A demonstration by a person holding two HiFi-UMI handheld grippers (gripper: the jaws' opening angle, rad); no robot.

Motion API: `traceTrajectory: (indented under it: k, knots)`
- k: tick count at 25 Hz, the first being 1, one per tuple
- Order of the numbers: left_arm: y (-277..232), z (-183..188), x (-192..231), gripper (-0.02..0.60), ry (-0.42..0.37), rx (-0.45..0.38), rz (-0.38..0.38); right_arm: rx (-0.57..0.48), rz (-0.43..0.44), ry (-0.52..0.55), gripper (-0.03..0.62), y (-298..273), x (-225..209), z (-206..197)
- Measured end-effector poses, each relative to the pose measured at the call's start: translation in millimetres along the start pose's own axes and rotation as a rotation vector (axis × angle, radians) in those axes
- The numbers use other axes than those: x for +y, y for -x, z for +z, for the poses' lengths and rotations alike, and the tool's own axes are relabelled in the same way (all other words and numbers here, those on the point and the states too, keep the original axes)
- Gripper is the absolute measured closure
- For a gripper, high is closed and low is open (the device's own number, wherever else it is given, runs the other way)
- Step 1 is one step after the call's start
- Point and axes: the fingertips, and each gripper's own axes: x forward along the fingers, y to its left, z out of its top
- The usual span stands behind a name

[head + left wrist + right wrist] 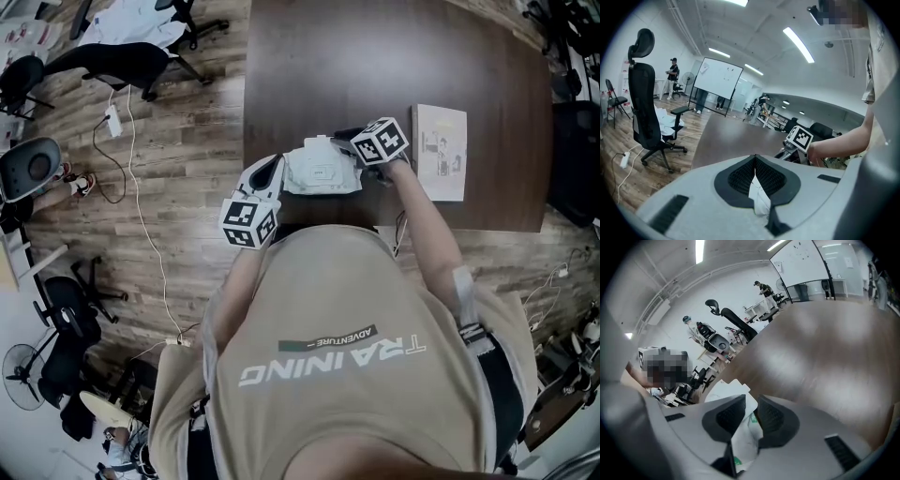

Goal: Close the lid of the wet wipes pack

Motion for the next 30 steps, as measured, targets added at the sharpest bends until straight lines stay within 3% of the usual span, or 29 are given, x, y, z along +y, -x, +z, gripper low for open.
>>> traceTrajectory:
  k: [3,18,30]
  knots:
    - [-1,-1,-2,0.571,-0.007,0.004,0.005,-0.008,0.053,-0.038,0.516,-1,2,1]
    - [3,3,-30,0.571,-0.043,-0.026,0.003,-0.116,-0.131,0.258,0.557,36,26,13]
    - [26,0,-33,0.571,-0.041,-0.055,0.015,-0.158,-0.109,0.263,0.556,52,63,-3]
